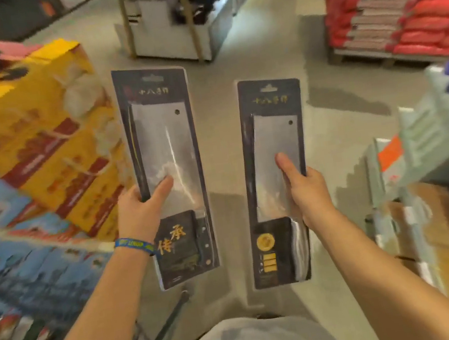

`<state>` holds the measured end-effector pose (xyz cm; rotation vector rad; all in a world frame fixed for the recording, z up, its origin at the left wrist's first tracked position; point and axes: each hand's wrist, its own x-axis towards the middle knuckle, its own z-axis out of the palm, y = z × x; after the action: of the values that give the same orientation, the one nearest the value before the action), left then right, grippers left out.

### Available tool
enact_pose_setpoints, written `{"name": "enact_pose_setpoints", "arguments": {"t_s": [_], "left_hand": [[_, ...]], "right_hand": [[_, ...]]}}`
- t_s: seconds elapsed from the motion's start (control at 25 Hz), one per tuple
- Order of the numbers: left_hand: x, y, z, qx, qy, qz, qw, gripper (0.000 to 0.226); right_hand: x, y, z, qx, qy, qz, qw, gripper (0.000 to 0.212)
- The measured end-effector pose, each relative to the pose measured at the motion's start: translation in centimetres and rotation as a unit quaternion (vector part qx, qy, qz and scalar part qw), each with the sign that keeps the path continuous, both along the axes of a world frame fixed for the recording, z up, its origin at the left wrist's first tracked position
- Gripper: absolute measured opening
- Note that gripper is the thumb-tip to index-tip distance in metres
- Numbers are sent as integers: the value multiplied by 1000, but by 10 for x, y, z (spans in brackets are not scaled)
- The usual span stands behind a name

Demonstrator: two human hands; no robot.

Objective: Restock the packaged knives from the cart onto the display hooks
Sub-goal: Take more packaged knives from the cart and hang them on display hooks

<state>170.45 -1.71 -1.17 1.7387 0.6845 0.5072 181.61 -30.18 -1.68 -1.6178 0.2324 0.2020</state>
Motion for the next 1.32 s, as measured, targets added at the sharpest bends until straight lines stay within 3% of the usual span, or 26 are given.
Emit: {"name": "enact_pose_setpoints", "arguments": {"t_s": [0.08, 0.28, 0.4, 0.56, 0.68, 0.76, 0.84, 0.92, 1.04, 1.2, 1.32], "left_hand": [[35, -28, 2, -1, 27, -54, 998, 81], [121, -101, 1, 13, 26, -147, 989, 47], [183, -149, -3, 37, 49, -218, 974, 57], [272, -210, -19, 28, 51, -322, 945, 71], [339, -248, -29, -1, 69, -402, 913, 75], [380, -272, -33, -25, 99, -447, 889, 71], [414, -297, -33, -19, 106, -483, 869, 63], [443, -331, -32, -20, 105, -529, 842, 67], [464, -392, -34, -24, 110, -589, 801, 64], [454, -479, -21, -63, 110, -659, 742, 55], [432, -541, 6, -68, 50, -707, 702, 75]], "right_hand": [[18, -36, -1, -6, -7, -57, 998, 79], [43, -107, -15, -26, 5, -160, 987, 65], [53, -146, -23, -60, 15, -223, 973, 50], [83, -201, -36, -102, 42, -347, 931, 72], [116, -225, -36, -102, 61, -420, 900, 64], [135, -235, -32, -112, 71, -458, 879, 61], [148, -245, -28, -115, 68, -472, 872, 73], [153, -258, -24, -127, 89, -532, 833, 78], [143, -278, -12, -130, 100, -611, 775, 63], [107, -312, 11, -146, 96, -716, 675, 79], [77, -342, 37, -163, 69, -755, 631, 78]]}}
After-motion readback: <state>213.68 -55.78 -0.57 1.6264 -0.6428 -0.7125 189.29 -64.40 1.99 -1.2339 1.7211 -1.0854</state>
